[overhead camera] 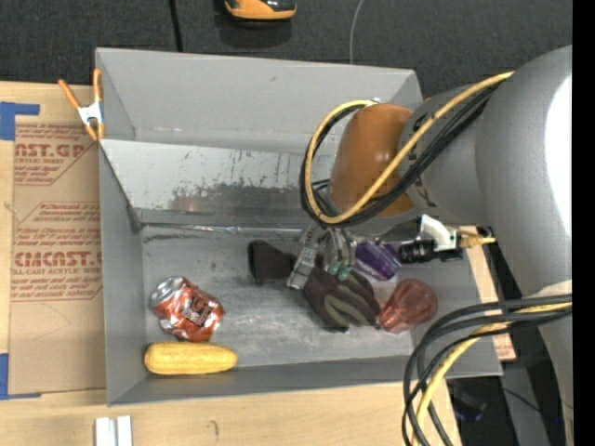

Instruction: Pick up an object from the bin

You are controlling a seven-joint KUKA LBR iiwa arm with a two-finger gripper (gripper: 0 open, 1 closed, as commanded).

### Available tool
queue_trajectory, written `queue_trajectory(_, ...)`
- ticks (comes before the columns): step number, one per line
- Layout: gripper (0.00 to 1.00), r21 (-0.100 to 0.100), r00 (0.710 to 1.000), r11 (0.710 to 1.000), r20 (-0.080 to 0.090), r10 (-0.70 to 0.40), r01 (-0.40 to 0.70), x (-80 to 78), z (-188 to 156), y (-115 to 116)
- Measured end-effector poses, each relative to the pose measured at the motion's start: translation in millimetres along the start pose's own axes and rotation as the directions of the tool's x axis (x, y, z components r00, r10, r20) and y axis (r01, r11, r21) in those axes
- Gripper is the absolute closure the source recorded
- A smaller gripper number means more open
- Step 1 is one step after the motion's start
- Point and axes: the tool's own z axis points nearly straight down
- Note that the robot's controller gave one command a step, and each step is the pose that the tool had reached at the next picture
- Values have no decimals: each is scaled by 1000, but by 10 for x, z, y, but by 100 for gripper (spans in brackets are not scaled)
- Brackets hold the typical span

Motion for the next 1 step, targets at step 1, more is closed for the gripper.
queue_trajectory(1, 100, 1, 1000, 1000, -1, 0, 0, 3, -111, 0)
